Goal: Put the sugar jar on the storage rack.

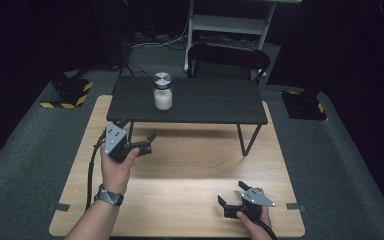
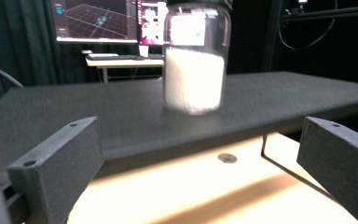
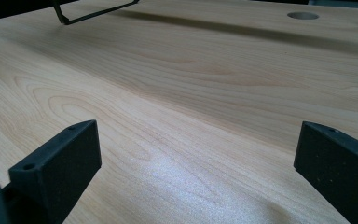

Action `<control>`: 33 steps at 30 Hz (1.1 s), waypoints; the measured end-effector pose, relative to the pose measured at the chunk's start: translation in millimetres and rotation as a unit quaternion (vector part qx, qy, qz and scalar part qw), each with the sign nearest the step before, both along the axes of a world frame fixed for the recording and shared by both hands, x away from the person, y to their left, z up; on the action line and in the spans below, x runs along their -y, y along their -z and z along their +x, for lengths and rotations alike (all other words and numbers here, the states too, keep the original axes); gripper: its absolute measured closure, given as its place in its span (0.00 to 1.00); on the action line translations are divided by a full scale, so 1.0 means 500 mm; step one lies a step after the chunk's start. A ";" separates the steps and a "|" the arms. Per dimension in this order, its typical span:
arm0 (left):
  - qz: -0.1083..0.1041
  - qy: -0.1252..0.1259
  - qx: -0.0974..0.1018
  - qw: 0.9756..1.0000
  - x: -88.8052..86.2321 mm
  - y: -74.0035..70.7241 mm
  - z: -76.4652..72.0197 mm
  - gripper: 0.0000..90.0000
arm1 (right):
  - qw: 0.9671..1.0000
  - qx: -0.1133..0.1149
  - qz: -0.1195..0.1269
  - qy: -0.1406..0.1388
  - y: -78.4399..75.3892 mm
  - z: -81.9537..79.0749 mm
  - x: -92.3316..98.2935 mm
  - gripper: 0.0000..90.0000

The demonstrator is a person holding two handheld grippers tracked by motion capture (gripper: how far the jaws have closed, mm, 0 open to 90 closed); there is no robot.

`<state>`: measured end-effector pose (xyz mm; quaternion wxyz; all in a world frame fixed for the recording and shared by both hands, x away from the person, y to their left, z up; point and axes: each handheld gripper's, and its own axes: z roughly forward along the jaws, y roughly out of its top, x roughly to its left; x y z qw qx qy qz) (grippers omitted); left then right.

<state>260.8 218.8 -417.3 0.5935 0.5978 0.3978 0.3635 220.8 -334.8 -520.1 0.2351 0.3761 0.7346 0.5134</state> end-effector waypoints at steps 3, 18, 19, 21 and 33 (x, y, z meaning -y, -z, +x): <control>-0.011 0.003 -0.004 1.000 -0.011 0.030 -0.024 0.01 | 1.000 0.000 0.000 0.001 0.000 0.000 0.000 0.00; 0.020 0.016 -0.041 0.999 -0.089 0.186 -0.129 0.01 | 1.000 0.001 0.002 0.001 0.001 0.000 0.001 0.00; 0.022 0.015 -0.045 0.999 -0.091 0.189 -0.132 0.01 | 1.000 0.001 0.003 0.001 0.001 0.000 0.001 0.00; 0.023 0.015 -0.057 0.998 -0.098 0.197 -0.140 0.01 | 1.000 0.000 0.004 0.001 0.001 0.001 0.001 0.00; 0.062 0.020 -0.126 0.990 -0.109 0.204 -0.158 0.01 | 1.000 0.001 0.005 -0.001 0.002 0.001 0.002 0.00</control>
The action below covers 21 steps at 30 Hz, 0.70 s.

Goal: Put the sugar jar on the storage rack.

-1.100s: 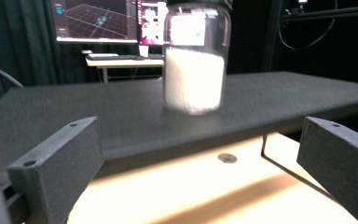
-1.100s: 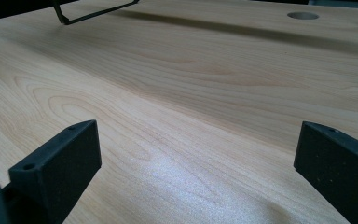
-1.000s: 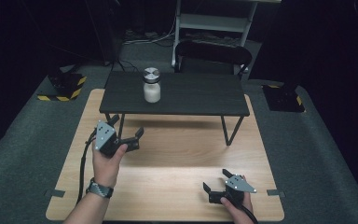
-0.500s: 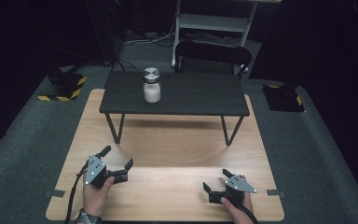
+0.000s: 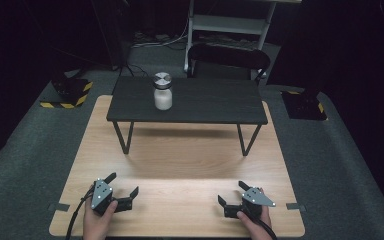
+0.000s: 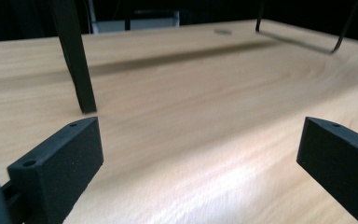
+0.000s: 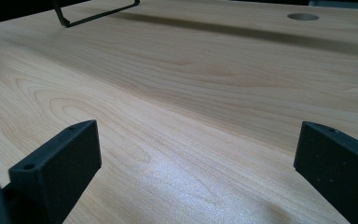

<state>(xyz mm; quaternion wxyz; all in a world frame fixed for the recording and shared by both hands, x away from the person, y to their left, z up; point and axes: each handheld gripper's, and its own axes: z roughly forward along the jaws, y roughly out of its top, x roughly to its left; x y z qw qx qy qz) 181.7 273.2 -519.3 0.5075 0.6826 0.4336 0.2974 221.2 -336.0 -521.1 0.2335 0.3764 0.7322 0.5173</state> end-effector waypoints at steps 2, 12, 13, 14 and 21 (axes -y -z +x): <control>0.001 0.000 -0.005 1.000 0.000 0.000 0.000 0.01 | 1.000 0.001 -0.002 -0.001 0.000 0.000 -0.001 0.00; 0.002 0.014 -0.039 0.999 -0.013 0.001 0.012 0.01 | 1.000 -0.001 -0.011 0.004 -0.005 -0.001 -0.008 0.00; 0.002 0.014 -0.039 0.999 -0.013 0.001 0.012 0.01 | 1.000 -0.001 -0.011 0.004 -0.005 -0.001 -0.008 0.00; 0.002 0.017 -0.040 0.999 -0.014 0.001 0.014 0.01 | 1.000 -0.003 -0.011 0.006 -0.005 -0.001 -0.008 0.00; 0.000 0.021 -0.046 0.999 -0.018 -0.001 0.017 0.01 | 1.000 -0.005 -0.013 0.007 -0.007 0.001 -0.011 0.00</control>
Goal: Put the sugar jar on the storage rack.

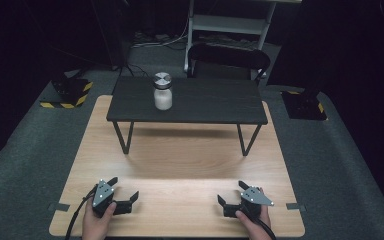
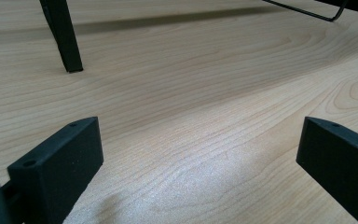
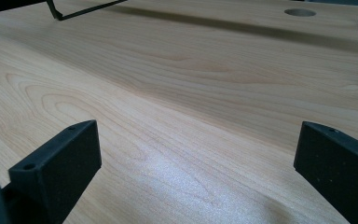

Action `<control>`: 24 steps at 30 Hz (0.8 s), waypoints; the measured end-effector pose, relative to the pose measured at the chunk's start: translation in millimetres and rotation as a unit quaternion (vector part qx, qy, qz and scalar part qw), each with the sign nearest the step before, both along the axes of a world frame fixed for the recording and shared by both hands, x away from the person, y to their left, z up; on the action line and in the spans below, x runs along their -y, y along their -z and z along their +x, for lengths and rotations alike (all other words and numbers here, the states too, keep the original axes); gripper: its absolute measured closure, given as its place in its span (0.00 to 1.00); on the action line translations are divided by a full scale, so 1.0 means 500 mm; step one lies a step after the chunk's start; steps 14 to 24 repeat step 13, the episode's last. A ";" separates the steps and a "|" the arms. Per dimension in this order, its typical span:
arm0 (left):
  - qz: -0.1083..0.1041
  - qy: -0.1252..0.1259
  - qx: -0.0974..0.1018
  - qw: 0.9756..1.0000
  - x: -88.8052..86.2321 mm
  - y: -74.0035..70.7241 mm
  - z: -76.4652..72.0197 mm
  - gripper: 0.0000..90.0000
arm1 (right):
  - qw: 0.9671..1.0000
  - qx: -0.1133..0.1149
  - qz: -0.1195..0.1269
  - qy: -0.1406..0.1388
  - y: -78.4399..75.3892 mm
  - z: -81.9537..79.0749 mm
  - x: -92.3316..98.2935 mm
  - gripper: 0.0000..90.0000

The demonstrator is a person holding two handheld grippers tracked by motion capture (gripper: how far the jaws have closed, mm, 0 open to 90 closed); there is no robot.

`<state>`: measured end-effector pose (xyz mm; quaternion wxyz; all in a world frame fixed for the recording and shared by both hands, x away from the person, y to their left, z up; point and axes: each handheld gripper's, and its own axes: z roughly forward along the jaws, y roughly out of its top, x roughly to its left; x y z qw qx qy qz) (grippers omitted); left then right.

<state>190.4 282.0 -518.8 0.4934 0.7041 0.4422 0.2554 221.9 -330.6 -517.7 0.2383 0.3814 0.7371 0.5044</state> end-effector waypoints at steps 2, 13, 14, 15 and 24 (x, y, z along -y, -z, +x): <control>0.000 -0.003 0.000 1.000 0.001 0.000 -0.001 0.01 | 1.000 0.000 -0.001 0.000 0.000 0.000 0.000 0.00; 0.008 -0.002 0.010 1.000 0.007 0.003 -0.008 0.01 | 1.000 0.005 0.002 -0.005 0.003 -0.003 0.004 0.00; 0.008 -0.002 0.010 1.000 0.007 0.003 -0.008 0.01 | 1.000 0.005 0.002 -0.005 0.003 -0.003 0.004 0.00; 0.008 -0.002 0.010 1.000 0.007 0.003 -0.008 0.01 | 1.000 0.005 0.002 -0.005 0.003 -0.003 0.004 0.00; 0.008 -0.002 0.010 1.000 0.007 0.003 -0.008 0.01 | 1.000 0.005 0.002 -0.005 0.003 -0.003 0.004 0.00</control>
